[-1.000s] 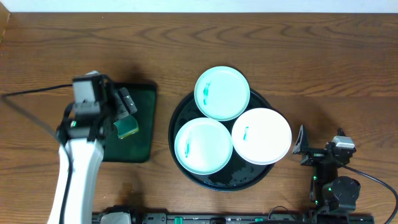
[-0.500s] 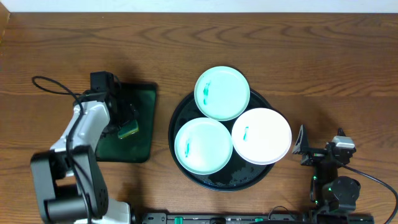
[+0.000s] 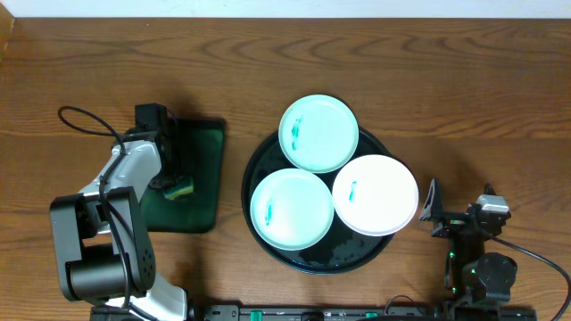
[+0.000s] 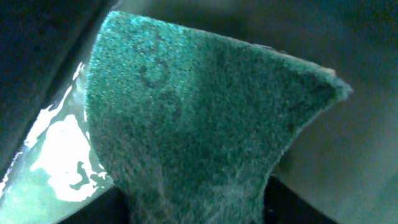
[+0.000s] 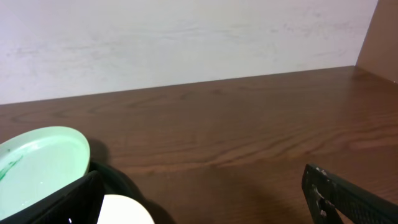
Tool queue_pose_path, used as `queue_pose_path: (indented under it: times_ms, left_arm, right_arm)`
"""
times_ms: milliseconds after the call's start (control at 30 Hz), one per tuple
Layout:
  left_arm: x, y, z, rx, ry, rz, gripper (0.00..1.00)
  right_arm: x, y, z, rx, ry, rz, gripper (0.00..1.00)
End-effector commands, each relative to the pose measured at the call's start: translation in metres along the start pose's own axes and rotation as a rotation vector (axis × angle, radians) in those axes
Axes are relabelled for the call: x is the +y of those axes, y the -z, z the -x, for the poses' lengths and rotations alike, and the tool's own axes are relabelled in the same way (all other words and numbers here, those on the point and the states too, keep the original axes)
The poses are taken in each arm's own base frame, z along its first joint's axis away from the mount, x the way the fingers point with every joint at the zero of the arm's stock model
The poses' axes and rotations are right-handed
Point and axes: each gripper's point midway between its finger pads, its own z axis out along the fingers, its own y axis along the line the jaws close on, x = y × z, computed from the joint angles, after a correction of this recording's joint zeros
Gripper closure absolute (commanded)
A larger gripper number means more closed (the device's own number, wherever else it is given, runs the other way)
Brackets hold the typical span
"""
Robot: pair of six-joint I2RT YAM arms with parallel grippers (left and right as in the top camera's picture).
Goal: Clean dirty plates on tray and stack at the side
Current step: 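Reach the left gripper into the black tray and grasp the green sponge, then lift the sponge with the left gripper and move it over the front-left green plate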
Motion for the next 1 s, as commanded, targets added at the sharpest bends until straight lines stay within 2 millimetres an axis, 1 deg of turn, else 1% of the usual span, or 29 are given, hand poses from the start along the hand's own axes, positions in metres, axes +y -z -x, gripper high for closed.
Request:
queue_pose_path:
  times_ms: [0, 67, 100, 133, 167, 233, 300, 367, 400, 433, 500, 567, 600, 633, 700, 767, 867, 900, 933, 967]
  left_arm:
    - [0.001, 0.001, 0.008, -0.019, -0.007, 0.009, 0.54]
    - [0.002, 0.005, 0.011, -0.034, -0.012, 0.012, 0.67]
    - [0.001, 0.011, 0.013, -0.046, -0.021, 0.006, 0.74]
    - [0.000, 0.016, 0.014, -0.056, -0.020, 0.001, 0.78]
    - [-0.001, 0.025, 0.017, -0.074, -0.019, -0.008, 0.85]
    - [-0.003, 0.043, 0.024, -0.119, -0.016, -0.029, 0.91]
    - [-0.006, 0.066, 0.031, -0.180, -0.012, -0.058, 0.92]
    - [-0.008, 0.098, 0.037, -0.262, -0.007, -0.101, 0.92]
    - [-0.009, 0.109, 0.039, -0.291, -0.006, -0.115, 0.92]
    - [-0.010, 0.125, 0.040, -0.331, -0.006, -0.138, 0.92]
    - [-0.013, 0.147, 0.040, -0.383, -0.007, -0.185, 0.92]
    - [-0.013, 0.162, 0.041, -0.424, -0.002, -0.207, 0.92]
    - [-0.012, 0.165, 0.041, -0.434, -0.001, -0.207, 0.93]
    - [-0.011, 0.164, 0.040, -0.433, -0.001, -0.207, 0.92]
    - [-0.010, 0.150, 0.036, -0.411, -0.001, -0.192, 0.92]
    - [-0.008, 0.125, 0.029, -0.360, -0.002, -0.169, 0.92]
    - [-0.005, 0.075, 0.018, -0.271, 0.023, -0.132, 0.93]
    - [-0.003, 0.063, 0.014, -0.234, 0.021, -0.115, 0.93]
    - [-0.002, 0.055, 0.010, -0.200, 0.019, -0.103, 0.93]
    - [-0.002, 0.051, 0.007, -0.176, 0.018, -0.093, 0.93]
  right_arm:
    - [0.000, 0.000, -0.001, 0.002, 0.013, 0.000, 0.01]
    - [0.000, 0.000, -0.001, 0.002, 0.013, 0.000, 0.01]
    - [0.000, 0.000, -0.001, 0.002, 0.013, 0.000, 0.01]
    - [0.000, 0.000, -0.001, 0.002, 0.013, 0.000, 0.01]
    - [0.000, 0.000, -0.001, 0.002, 0.013, 0.000, 0.01]
    - [0.000, 0.000, -0.001, 0.002, 0.013, 0.000, 0.01]
    - [0.000, 0.000, -0.001, 0.002, 0.014, 0.000, 0.01]
    - [0.000, 0.000, -0.001, 0.002, 0.013, 0.000, 0.01]
    - [0.000, 0.000, -0.001, 0.002, 0.013, 0.000, 0.01]
    - [0.000, 0.000, -0.001, 0.002, 0.013, 0.000, 0.01]
    - [0.000, 0.000, -0.001, 0.002, 0.013, 0.000, 0.01]
    - [0.000, 0.000, -0.001, 0.002, 0.013, 0.000, 0.01]
    - [0.000, 0.000, -0.001, 0.002, 0.013, 0.000, 0.01]
    - [0.000, 0.000, -0.001, 0.002, 0.013, 0.000, 0.01]
    - [0.000, 0.000, -0.001, 0.002, 0.013, 0.000, 0.01]
    - [0.000, 0.000, -0.001, 0.002, 0.013, 0.000, 0.01]
    - [0.000, 0.000, -0.001, 0.002, 0.013, 0.000, 0.01]
    - [0.000, 0.000, -0.001, 0.002, 0.013, 0.000, 0.01]
    - [0.000, 0.000, -0.001, 0.002, 0.013, 0.000, 0.01]
    - [0.000, 0.000, -0.001, 0.002, 0.013, 0.000, 0.01]
